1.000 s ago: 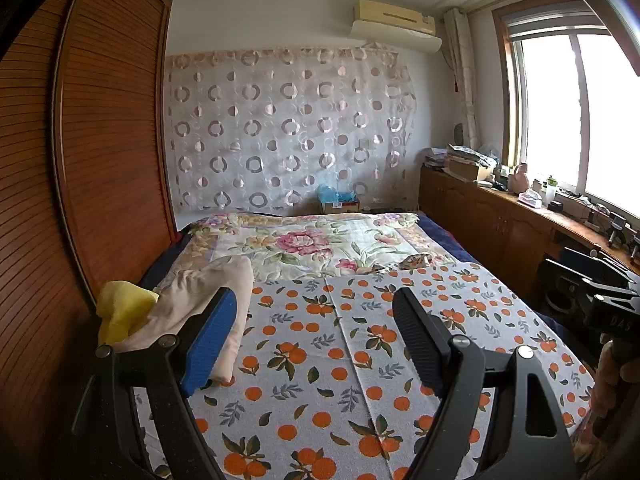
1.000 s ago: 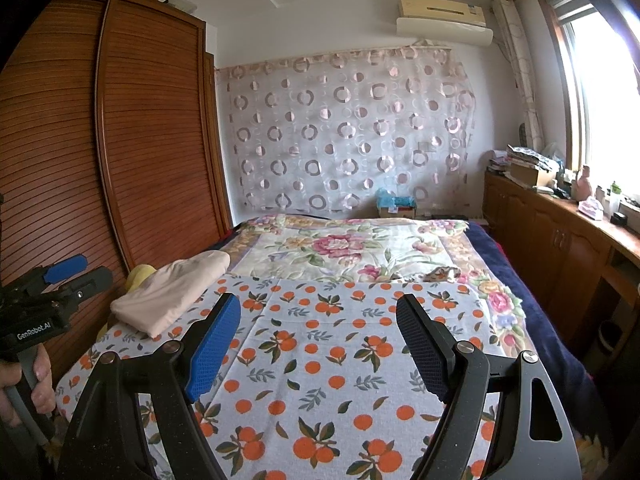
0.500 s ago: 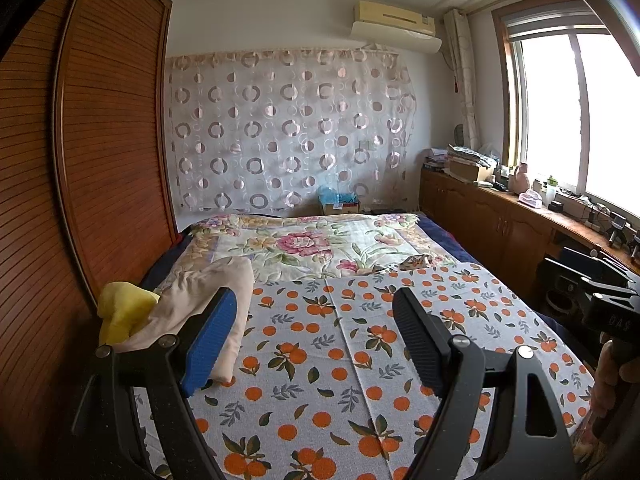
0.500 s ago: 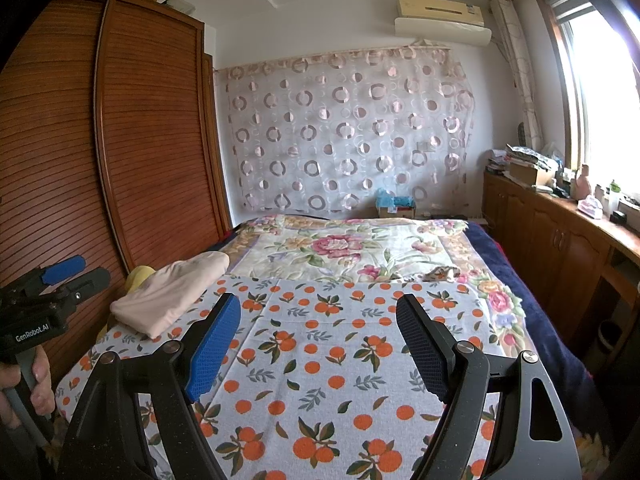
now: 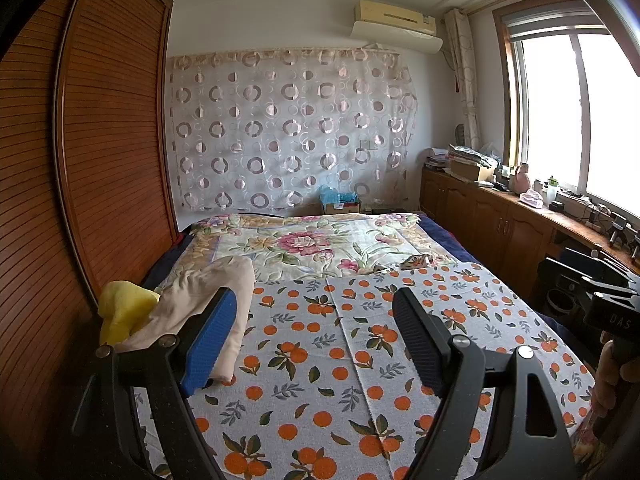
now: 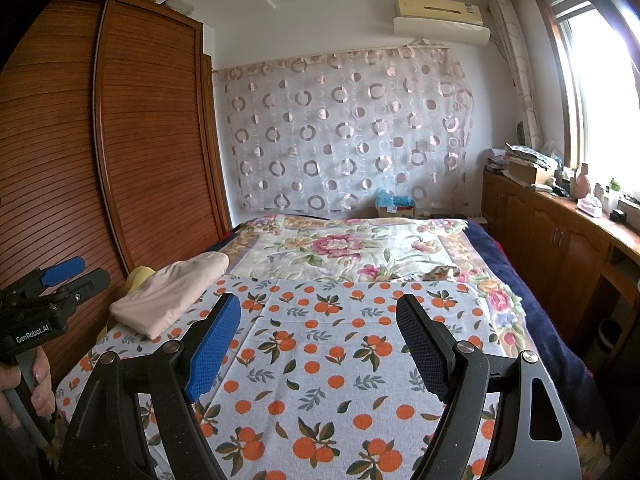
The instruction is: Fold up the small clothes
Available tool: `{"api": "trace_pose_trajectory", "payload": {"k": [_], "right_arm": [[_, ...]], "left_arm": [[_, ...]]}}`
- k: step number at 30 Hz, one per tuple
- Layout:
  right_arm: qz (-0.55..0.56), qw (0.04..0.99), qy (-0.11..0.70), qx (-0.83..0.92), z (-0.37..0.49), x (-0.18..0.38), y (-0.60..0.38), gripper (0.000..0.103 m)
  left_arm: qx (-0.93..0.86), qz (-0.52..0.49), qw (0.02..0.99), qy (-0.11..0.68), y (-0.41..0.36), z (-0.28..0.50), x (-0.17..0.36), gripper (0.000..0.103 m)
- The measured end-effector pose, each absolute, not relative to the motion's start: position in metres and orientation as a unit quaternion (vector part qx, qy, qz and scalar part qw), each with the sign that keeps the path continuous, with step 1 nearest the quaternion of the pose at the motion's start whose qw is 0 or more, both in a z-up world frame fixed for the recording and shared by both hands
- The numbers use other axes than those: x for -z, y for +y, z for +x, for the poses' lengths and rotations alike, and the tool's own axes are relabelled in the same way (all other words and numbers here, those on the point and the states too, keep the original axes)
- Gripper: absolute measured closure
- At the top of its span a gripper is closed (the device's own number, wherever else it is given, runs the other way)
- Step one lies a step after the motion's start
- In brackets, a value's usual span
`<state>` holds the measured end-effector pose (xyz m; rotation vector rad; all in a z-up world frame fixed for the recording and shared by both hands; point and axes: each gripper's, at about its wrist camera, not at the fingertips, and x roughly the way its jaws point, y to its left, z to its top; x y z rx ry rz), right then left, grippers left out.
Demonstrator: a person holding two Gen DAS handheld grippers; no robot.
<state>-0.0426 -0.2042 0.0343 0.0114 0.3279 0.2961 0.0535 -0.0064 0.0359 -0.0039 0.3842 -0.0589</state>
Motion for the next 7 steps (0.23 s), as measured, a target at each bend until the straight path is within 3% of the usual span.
{"api": "trace_pose_trajectory", "payload": {"k": [7], "right_arm": [[0.006, 0.976, 0.162, -0.146, -0.0427, -0.0342, -0.2032, 0.021]], "left_arm": [[0.029, -0.001, 0.981, 0.19, -0.0064, 0.0535, -0.0354, 0.022]]}}
